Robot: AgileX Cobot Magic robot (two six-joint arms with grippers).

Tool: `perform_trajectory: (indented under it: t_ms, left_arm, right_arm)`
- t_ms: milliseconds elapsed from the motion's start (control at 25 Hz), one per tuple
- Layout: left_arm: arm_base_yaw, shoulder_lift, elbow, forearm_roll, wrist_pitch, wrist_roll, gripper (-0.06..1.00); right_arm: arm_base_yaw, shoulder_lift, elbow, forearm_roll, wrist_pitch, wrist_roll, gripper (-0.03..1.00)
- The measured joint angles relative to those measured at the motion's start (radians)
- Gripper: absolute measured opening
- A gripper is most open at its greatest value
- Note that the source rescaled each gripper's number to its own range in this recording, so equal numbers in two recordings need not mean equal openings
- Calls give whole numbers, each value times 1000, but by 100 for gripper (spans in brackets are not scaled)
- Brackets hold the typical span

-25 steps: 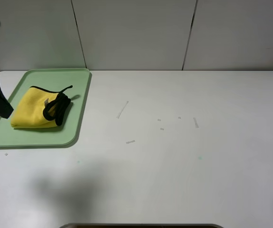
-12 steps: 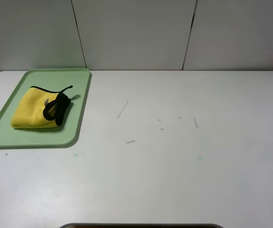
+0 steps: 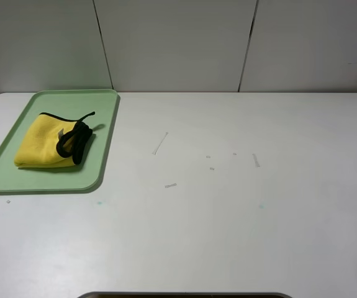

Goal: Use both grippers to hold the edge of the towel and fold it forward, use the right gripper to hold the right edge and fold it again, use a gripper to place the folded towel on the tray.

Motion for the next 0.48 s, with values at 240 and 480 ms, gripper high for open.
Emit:
perform_trajectory:
  t_ms: [240, 480]
  left_arm:
    - [0, -160, 166, 0, -72, 0, 100]
    - [-15, -206, 239, 18, -98, 4, 100]
  right_arm:
    - [0, 0, 0, 0, 0, 0, 100]
    - [0, 0, 0, 0, 0, 0, 100]
